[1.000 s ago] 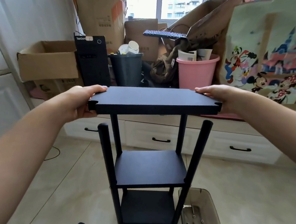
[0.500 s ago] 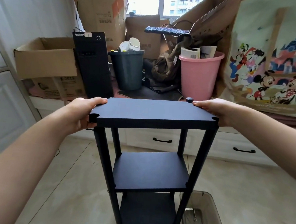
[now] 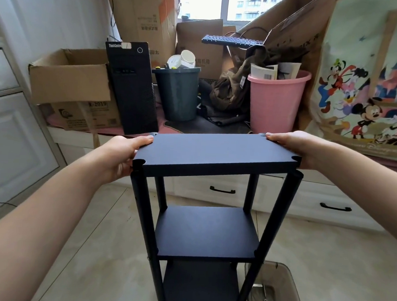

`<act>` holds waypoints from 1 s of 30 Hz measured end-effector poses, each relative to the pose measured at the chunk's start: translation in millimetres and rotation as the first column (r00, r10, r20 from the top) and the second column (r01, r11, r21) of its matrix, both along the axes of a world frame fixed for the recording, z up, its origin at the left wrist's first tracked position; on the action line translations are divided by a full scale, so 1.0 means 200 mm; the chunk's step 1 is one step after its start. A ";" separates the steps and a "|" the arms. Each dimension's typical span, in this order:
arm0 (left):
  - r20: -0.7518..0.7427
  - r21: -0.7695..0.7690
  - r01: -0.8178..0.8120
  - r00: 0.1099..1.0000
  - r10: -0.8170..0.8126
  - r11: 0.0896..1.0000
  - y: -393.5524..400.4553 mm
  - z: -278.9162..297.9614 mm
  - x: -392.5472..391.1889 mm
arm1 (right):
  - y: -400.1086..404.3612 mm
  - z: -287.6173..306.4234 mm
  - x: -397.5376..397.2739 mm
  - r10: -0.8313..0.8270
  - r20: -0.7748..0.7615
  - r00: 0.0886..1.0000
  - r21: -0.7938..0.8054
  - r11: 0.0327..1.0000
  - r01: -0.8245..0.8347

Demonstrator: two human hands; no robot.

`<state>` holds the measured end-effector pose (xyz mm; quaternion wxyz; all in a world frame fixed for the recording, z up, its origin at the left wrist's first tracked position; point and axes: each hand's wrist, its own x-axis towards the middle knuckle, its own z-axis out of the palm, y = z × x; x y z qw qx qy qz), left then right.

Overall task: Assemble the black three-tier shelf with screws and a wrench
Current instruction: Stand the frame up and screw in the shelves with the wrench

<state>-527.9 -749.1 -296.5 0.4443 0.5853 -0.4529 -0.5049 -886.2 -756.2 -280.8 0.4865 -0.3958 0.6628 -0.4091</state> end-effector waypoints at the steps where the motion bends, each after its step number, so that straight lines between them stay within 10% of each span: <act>1: 0.001 0.002 0.003 1.000 -0.003 1.000 0.00 -0.01 0.00 | 0.00 0.00 0.00 -0.004 -0.001 1.000 -0.012 1.000 0.004; 30: -0.105 0.029 -0.078 0.991 0.081 0.997 -0.06 0.02 -0.06 | -0.07 -0.02 0.01 -0.071 -0.003 0.997 -0.130 0.989 0.070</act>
